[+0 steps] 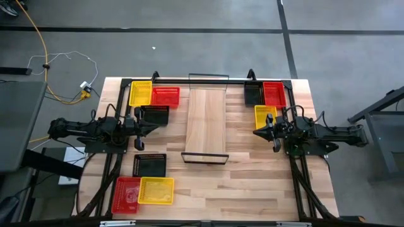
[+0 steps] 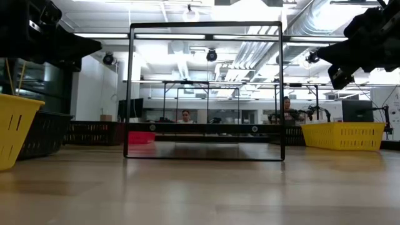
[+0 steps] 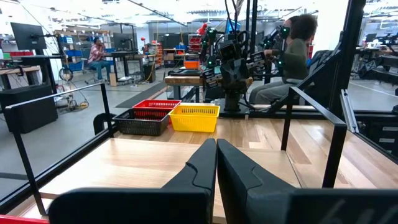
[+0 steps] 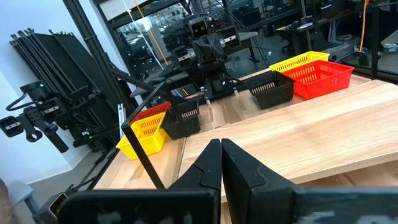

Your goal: Stack baskets on shelf by color

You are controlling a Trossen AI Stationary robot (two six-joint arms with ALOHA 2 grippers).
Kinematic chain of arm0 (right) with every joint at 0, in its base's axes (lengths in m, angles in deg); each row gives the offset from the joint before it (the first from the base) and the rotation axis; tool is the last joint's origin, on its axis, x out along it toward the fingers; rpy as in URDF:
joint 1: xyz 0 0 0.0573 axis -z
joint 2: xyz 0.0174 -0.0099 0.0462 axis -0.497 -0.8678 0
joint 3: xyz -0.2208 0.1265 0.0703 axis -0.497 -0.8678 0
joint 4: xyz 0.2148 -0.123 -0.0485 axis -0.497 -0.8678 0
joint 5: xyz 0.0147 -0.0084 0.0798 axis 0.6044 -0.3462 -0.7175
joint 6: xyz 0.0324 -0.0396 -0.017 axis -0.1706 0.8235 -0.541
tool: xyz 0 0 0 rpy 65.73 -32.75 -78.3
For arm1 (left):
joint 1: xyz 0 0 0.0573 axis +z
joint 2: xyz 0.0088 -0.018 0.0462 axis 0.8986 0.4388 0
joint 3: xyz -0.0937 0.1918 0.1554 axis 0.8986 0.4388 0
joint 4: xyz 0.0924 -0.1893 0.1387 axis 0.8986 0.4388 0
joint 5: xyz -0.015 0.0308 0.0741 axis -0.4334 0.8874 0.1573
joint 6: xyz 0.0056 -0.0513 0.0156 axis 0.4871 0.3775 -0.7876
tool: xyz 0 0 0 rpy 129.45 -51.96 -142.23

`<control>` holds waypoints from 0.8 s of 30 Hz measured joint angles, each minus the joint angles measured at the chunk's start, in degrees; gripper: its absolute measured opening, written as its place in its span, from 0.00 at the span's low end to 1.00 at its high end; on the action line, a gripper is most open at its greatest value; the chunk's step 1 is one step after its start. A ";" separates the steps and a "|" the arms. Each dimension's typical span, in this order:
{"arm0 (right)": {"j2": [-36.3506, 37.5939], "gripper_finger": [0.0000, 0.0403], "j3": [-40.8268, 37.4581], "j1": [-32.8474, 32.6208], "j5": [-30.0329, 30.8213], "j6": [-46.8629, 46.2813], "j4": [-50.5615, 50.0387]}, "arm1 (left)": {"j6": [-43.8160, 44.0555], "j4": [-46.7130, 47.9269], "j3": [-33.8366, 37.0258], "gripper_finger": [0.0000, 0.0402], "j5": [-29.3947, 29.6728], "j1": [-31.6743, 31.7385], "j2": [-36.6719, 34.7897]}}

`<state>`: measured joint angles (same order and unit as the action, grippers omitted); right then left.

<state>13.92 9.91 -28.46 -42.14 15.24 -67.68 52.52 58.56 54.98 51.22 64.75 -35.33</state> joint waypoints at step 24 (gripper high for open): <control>-1.30 0.02 5.44 0.04 17.86 4.69 19.70 | 0.00 -0.02 0.00 0.01 0.00 0.00 0.00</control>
<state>12.62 15.35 -28.42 -24.28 19.93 -47.98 52.52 58.54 54.98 51.22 64.75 -35.33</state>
